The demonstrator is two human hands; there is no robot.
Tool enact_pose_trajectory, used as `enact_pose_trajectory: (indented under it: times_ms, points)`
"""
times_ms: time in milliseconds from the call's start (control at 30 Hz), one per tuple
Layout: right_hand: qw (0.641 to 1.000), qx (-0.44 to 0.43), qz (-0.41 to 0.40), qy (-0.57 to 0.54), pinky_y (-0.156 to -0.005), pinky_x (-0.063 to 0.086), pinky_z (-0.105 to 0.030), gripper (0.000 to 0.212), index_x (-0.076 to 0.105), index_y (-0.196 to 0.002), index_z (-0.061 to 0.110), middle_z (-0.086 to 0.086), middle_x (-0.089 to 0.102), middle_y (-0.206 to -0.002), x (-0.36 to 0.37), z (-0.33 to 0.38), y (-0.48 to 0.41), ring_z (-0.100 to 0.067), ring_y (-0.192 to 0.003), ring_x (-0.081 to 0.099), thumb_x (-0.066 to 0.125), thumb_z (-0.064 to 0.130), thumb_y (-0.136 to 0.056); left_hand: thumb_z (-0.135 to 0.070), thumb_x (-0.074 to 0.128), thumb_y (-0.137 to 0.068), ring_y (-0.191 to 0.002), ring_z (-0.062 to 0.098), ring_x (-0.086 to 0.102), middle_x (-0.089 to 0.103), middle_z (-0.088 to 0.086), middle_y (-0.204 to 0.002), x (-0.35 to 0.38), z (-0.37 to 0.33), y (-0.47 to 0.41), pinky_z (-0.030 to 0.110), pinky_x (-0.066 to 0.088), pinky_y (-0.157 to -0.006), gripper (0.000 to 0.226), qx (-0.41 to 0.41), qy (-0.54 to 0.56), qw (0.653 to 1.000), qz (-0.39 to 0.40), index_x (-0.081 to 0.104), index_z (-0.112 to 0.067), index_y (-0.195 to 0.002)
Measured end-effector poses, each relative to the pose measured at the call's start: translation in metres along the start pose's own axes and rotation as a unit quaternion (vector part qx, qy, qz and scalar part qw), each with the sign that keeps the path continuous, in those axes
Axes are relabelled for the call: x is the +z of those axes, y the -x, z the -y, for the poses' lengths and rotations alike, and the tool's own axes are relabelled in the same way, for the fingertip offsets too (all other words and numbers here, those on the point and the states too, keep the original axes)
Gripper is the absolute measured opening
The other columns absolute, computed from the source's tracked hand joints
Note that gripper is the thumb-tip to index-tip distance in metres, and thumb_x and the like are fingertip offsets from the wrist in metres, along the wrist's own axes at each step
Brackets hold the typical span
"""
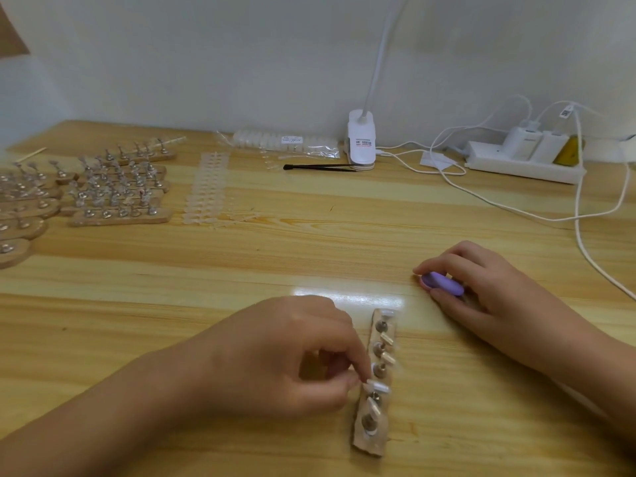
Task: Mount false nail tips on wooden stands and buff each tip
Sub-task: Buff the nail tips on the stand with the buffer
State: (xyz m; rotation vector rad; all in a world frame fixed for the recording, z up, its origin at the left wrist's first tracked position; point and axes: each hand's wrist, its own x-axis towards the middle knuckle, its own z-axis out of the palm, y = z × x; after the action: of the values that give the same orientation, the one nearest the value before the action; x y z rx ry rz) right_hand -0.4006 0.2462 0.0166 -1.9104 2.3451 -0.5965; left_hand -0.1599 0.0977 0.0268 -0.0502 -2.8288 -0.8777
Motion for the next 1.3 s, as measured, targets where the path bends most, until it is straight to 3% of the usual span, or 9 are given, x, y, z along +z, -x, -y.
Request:
enact_pose_trajectory:
  times_ms: [167, 467, 633, 733, 833, 900, 1067, 1200, 1300]
  points:
    - [1.0, 0.001, -0.001, 0.008, -0.084, 0.047, -0.027, 0.041, 0.063, -0.119, 0.035, 0.018, 0.05, -0.107, -0.001, 0.002, 0.0, -0.002, -0.1, 0.05, 0.041, 0.05, -0.088, -0.046, 0.067, -0.084, -0.081, 0.003, 0.056, 0.06, -0.015, -0.08, 0.006, 0.0, -0.003, 0.026, 0.049, -0.069, 0.017, -0.004, 0.008, 1.0, 0.018, 0.067, -0.033, -0.096]
    - [1.0, 0.005, 0.005, 0.013, -0.082, 0.048, -0.028, 0.046, 0.063, -0.119, 0.035, 0.017, 0.05, -0.107, -0.002, 0.004, 0.001, -0.004, -0.099, 0.05, 0.035, 0.055, -0.088, -0.04, 0.072, -0.083, -0.074, 0.005, 0.059, 0.063, -0.013, -0.079, 0.016, -0.003, -0.004, 0.014, 0.044, -0.061, 0.01, -0.067, 0.076, 0.995, -0.023, 0.071, -0.032, -0.089]
    - [1.0, 0.001, -0.003, 0.003, -0.081, 0.05, -0.032, 0.044, 0.065, -0.117, 0.032, 0.015, 0.052, -0.105, -0.001, 0.007, 0.001, -0.006, -0.098, 0.052, 0.038, 0.052, -0.088, -0.04, 0.075, -0.077, -0.062, -0.004, 0.055, 0.067, -0.012, -0.07, 0.012, -0.004, -0.004, 0.011, 0.042, -0.057, 0.013, -0.167, 0.259, 0.949, -0.06, 0.075, -0.031, -0.086]
    - [0.996, 0.0, -0.057, -0.073, -0.076, 0.048, -0.019, 0.033, 0.067, -0.111, 0.032, 0.018, 0.058, -0.1, -0.002, 0.01, -0.001, -0.006, -0.093, 0.058, 0.052, 0.046, -0.086, -0.049, 0.075, -0.075, -0.069, 0.002, 0.063, 0.071, -0.006, -0.078, 0.006, -0.002, -0.004, 0.013, 0.048, -0.063, 0.02, -0.183, 0.302, 0.926, -0.132, 0.072, -0.032, -0.085]
    - [0.942, 0.033, -0.101, -0.318, -0.074, 0.052, -0.017, 0.026, 0.071, -0.103, 0.034, 0.008, 0.067, -0.096, -0.007, 0.02, -0.001, -0.008, -0.086, 0.065, 0.067, 0.039, -0.078, -0.036, 0.075, -0.076, -0.077, 0.008, 0.071, 0.076, -0.001, -0.084, 0.003, -0.001, -0.007, 0.012, 0.05, -0.065, 0.008, -0.186, 0.377, 0.89, -0.179, 0.068, -0.031, -0.079]
    - [0.9, 0.032, -0.107, -0.421, -0.073, 0.054, -0.017, 0.029, 0.072, -0.101, 0.033, 0.003, 0.07, -0.092, -0.01, 0.028, 0.0, -0.01, -0.08, 0.067, 0.07, 0.036, -0.072, -0.031, 0.074, -0.076, -0.076, 0.008, 0.071, 0.076, 0.001, -0.083, 0.004, -0.002, -0.008, 0.01, 0.049, -0.064, 0.006, -0.184, 0.407, 0.875, -0.187, 0.068, -0.032, -0.079]
    - [0.869, 0.024, -0.073, -0.49, -0.072, 0.055, -0.018, 0.026, 0.072, -0.1, 0.03, -0.002, 0.07, -0.087, -0.006, 0.049, 0.004, -0.015, -0.075, 0.068, 0.074, 0.029, -0.075, -0.04, 0.078, -0.075, -0.082, 0.005, 0.067, 0.074, -0.001, -0.09, 0.008, -0.003, -0.009, 0.015, 0.052, -0.075, 0.013, -0.184, 0.394, 0.883, -0.178, 0.075, -0.034, -0.086]
    - [0.848, 0.023, -0.047, -0.528, -0.072, 0.055, -0.021, 0.027, 0.072, -0.103, 0.029, -0.003, 0.069, -0.084, 0.001, 0.056, 0.006, -0.015, -0.074, 0.068, 0.074, 0.032, -0.076, -0.036, 0.075, -0.074, -0.071, 0.0, 0.064, 0.069, -0.01, -0.073, 0.009, -0.004, -0.011, 0.012, 0.049, -0.069, 0.008, -0.18, 0.399, 0.88, -0.186, 0.075, -0.033, -0.081]
    - [0.831, 0.014, -0.029, -0.555, -0.074, 0.055, -0.023, 0.032, 0.071, -0.108, 0.025, -0.003, 0.069, -0.084, 0.004, 0.059, 0.007, -0.014, -0.074, 0.067, 0.077, 0.038, -0.079, -0.039, 0.079, -0.07, -0.072, 0.003, 0.067, 0.072, -0.007, -0.075, 0.008, -0.003, -0.011, 0.012, 0.049, -0.069, 0.014, -0.18, 0.406, 0.877, -0.184, 0.076, -0.032, -0.082]
